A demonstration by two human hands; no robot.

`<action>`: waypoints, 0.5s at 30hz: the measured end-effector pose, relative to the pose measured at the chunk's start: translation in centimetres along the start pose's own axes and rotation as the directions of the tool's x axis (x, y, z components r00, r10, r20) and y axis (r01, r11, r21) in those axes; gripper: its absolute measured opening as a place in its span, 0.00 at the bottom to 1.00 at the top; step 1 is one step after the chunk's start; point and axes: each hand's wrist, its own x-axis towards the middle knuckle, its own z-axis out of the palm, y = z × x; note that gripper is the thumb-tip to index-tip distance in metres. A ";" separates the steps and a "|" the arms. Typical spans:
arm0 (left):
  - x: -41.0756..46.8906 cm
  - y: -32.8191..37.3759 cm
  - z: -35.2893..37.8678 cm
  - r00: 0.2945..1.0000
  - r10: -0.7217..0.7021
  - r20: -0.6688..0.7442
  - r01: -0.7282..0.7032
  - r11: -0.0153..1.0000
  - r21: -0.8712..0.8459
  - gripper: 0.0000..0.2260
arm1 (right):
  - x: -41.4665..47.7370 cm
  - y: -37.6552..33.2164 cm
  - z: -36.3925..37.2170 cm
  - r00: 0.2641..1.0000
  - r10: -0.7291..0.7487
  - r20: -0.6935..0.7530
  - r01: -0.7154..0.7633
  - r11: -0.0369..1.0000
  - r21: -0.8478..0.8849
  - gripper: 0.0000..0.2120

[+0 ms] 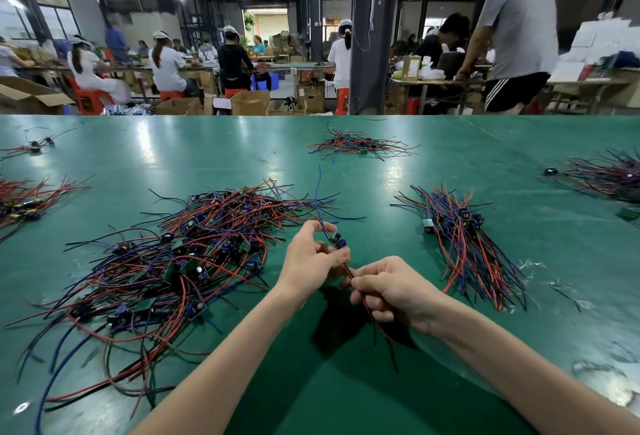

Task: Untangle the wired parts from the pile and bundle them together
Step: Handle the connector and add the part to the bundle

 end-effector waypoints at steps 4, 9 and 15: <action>0.1 0.0 -0.1 1.000 -0.005 -0.010 0.005 1.000 -0.031 0.15 | 0.0 0.0 0.0 1.000 0.010 -0.013 -0.010 0.999 -0.032 0.08; 0.0 0.7 -0.5 1.000 -0.019 -0.020 0.017 0.994 -0.111 0.15 | 0.0 -0.2 -0.1 1.000 0.008 0.027 -0.007 0.999 -0.044 0.07; -0.2 1.2 -0.7 0.999 -0.024 -0.042 0.018 0.992 -0.128 0.15 | 0.2 0.0 -0.2 0.999 -0.021 0.028 0.023 0.997 -0.079 0.07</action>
